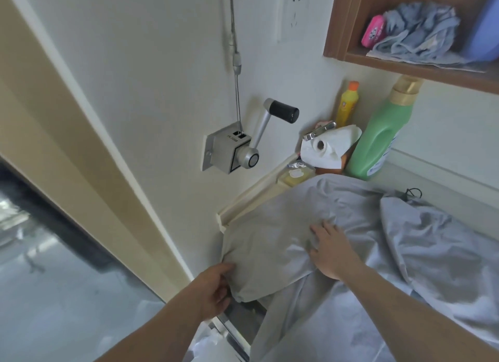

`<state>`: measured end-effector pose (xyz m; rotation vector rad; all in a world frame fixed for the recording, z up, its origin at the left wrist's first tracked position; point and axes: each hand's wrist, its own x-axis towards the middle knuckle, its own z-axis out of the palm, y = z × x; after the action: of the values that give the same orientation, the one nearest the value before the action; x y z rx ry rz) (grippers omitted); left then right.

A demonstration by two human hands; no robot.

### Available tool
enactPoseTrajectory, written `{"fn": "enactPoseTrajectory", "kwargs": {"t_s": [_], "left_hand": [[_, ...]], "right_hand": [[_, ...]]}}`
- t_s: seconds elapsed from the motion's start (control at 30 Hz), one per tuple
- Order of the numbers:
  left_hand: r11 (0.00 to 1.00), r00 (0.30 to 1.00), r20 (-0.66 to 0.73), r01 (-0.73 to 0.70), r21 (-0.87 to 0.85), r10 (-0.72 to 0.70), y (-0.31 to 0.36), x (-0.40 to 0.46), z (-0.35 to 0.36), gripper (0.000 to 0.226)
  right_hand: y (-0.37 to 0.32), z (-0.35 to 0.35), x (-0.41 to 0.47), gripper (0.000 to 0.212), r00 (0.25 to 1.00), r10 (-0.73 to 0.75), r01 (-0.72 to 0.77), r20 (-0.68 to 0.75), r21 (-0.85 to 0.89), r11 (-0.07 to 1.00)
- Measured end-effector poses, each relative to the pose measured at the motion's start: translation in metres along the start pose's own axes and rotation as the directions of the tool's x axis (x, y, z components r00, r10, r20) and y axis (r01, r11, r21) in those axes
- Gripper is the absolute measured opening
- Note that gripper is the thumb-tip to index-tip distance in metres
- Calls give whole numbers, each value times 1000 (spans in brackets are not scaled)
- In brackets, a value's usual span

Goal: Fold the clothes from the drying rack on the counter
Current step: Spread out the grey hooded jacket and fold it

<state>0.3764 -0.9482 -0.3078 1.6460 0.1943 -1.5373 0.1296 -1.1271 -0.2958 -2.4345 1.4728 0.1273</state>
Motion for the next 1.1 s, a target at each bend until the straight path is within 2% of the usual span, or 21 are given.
{"fn": "enactPoseTrajectory", "kwargs": {"t_s": [0.1, 0.17, 0.23, 0.3, 0.4, 0.53, 0.6, 0.67, 0.8, 0.9, 0.97, 1.03, 1.1], "left_hand": [[997, 996, 52, -70, 32, 68, 0, -1, 5, 59], [967, 987, 6, -160, 200, 162, 2, 3, 8, 74], [907, 967, -36, -223, 357, 252, 6, 5, 8, 79], [882, 960, -50, -231, 411, 274, 13, 6, 7, 75], [833, 948, -68, -238, 500, 312, 19, 19, -5, 53], [706, 921, 41, -325, 629, 387, 29, 3, -20, 38], [715, 917, 86, -359, 600, 388, 38, -17, -22, 28], [754, 913, 171, -402, 520, 369, 49, -38, -22, 29], [775, 849, 311, -522, 357, 428, 73, -77, 8, 28], [769, 794, 395, -580, 267, 462, 82, -104, 48, 25], [791, 762, 443, -588, 170, 472, 86, -113, 74, 30], [835, 733, 507, -548, 46, 453, 90, -125, 98, 41], [850, 698, 562, -527, -16, 444, 92, -137, 122, 50]], "right_hand": [[1, -3, -2, 59, 1000, 2, -3, 26, 46, 999], [1, -4, -4, 60, 999, 13, -15, 48, 58, 998], [1, -4, -5, 59, 998, 11, -15, 69, 52, 999], [-2, -7, -9, 57, 997, 9, -13, 75, 52, 999], [-4, -7, -12, 57, 997, 18, -21, 73, 41, 999], [0, 1, -12, 56, 996, 21, -22, 83, 10, 1000], [3, 6, -11, 57, 996, 35, -37, 86, 12, 999], [0, 9, -12, 61, 994, 58, -59, 92, 12, 998], [-20, 1, -25, 61, 991, 131, -131, -1, 6, 991], [-40, -9, -33, 61, 993, 81, -79, -83, 34, 996], [-51, -11, -30, 50, 984, 12, 3, -180, 86, 996], [-57, -19, -29, 26, 951, 37, 50, -306, 270, 962], [-67, -44, -38, 19, 961, 77, 75, -265, 519, 852]]}}
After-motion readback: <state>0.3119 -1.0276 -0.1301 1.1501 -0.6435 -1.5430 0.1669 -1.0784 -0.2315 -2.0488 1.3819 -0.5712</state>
